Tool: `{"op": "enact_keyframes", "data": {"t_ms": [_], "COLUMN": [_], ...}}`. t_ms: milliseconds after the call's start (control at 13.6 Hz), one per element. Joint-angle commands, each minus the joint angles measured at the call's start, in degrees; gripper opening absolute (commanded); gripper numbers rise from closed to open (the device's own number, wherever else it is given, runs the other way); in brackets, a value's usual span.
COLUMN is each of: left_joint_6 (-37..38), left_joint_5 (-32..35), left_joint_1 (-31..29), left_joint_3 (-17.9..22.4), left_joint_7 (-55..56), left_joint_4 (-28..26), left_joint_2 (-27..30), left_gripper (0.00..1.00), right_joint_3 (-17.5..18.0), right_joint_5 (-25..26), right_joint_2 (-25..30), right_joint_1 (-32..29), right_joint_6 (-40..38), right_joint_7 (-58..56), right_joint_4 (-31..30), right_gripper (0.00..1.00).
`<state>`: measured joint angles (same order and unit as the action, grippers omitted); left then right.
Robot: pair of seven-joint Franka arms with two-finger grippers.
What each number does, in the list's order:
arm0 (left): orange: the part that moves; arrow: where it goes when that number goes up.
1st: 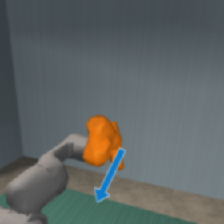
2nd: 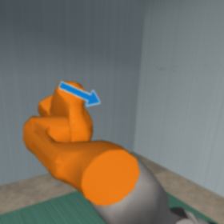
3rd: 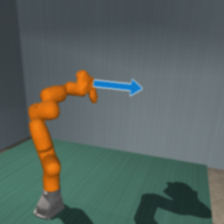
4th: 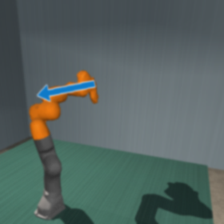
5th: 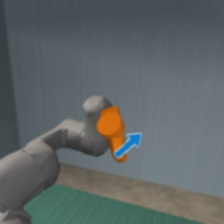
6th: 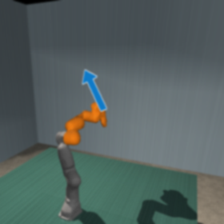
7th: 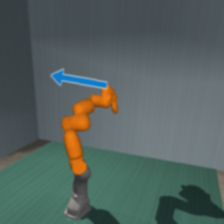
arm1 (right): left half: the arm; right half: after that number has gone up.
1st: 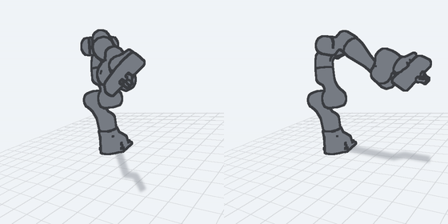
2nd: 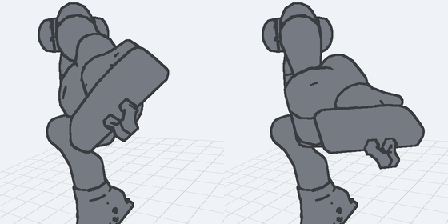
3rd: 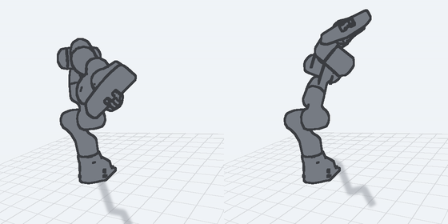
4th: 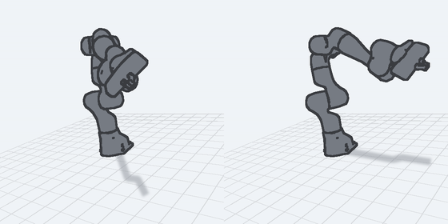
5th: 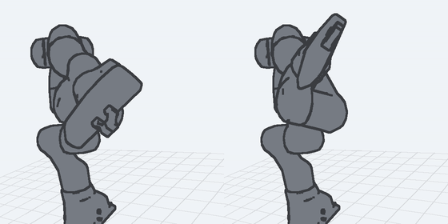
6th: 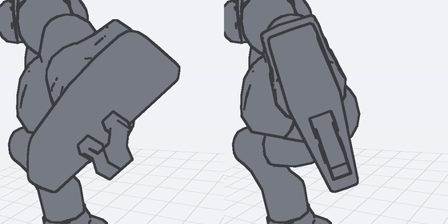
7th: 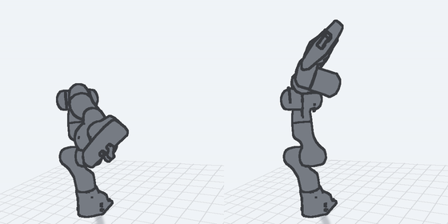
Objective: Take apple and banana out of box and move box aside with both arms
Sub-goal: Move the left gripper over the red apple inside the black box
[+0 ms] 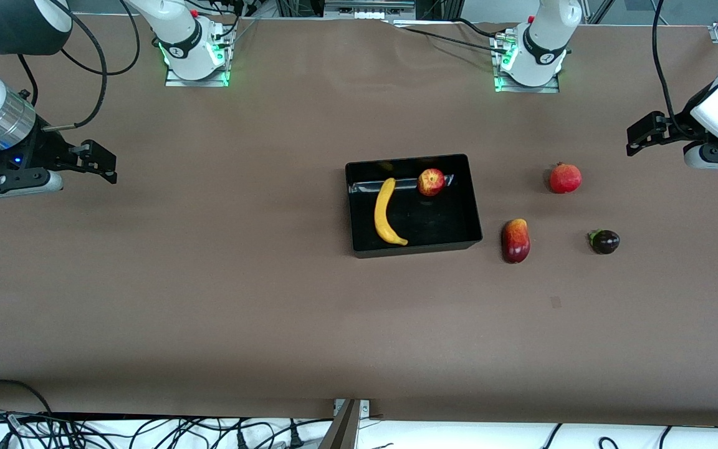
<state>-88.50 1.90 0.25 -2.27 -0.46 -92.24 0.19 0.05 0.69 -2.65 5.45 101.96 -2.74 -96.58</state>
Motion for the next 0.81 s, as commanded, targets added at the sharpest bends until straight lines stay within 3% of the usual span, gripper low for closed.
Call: {"op": "enact_keyframes", "data": {"t_ms": [0,368,736], "left_joint_6": [0.3,1.6,-4.7], "left_joint_5": [-0.3,-2.2,-4.0], "left_joint_1": [-0.2,0.4,0.9], "left_joint_3": [0.0,-1.5,-13.2], "left_joint_7": [-0.1,0.2,21.6], "left_joint_4": [0.4,-2.2,-5.7], "left_joint_2": [0.1,-0.7,-7.0], "left_gripper": [1.00,1.00,1.00], "right_joint_3": [0.1,0.1,0.1], "right_joint_5": [-0.2,-0.2,-0.2], "right_joint_2": [-0.7,-1.0,-1.0], "right_joint_1": [0.1,0.1,0.1], "right_joint_6": [-0.4,-0.4,-0.4], "right_joint_7": [-0.6,-0.6,-0.7], "right_joint_4": [1.3,1.3,1.3], "right_gripper": [1.00,1.00,1.00]}}
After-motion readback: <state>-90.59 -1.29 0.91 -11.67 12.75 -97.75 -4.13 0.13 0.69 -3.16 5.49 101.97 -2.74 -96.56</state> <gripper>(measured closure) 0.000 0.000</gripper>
